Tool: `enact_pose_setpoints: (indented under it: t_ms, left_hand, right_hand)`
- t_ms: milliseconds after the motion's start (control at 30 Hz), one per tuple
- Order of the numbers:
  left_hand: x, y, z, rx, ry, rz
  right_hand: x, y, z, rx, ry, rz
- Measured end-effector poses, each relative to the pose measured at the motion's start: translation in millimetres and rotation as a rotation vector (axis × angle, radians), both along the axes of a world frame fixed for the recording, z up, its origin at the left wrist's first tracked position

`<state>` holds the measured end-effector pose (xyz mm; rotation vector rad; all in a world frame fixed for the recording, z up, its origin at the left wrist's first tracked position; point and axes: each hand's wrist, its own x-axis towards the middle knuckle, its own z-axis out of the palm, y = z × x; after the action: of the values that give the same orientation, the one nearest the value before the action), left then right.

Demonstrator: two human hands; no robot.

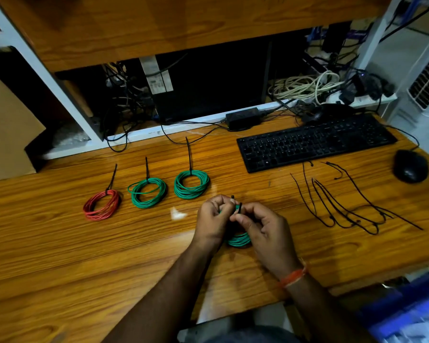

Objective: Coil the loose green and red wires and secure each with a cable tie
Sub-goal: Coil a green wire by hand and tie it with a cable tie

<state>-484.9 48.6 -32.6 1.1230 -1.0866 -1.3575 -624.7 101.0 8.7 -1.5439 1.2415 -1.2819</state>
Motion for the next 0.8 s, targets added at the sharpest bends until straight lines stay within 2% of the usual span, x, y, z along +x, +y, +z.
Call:
enact_pose_setpoints:
  t_ms: [167, 300, 433, 533, 800]
  left_hand:
    - [-1.4, 1.3, 2.8, 0.04, -0.03, -0.005]
    - [-1.2, 0.7, 1.6, 0.046, -0.043, -0.007]
    - [-1.8, 1.3, 0.9, 0.043, -0.007, -0.007]
    - [-2.0, 0.9, 0.8, 0.044, 0.003, 0.004]
    - [-2.2, 0.9, -0.5, 0.043, -0.007, 0.013]
  right_hand:
    - [5.7, -6.0, 6.2, 0.066, -0.079, -0.194]
    - [4.3, -18.5, 9.9, 0.014, 0.213, -0.32]
    - [-1.7, -28.0, 12.1, -0.112, 0.526, -0.278]
    - [-3.5, -30.0, 12.8, -0.182, 0.606, -0.264]
    - [1.1, -33.3, 11.9, -0.302, 0.657, -0.268]
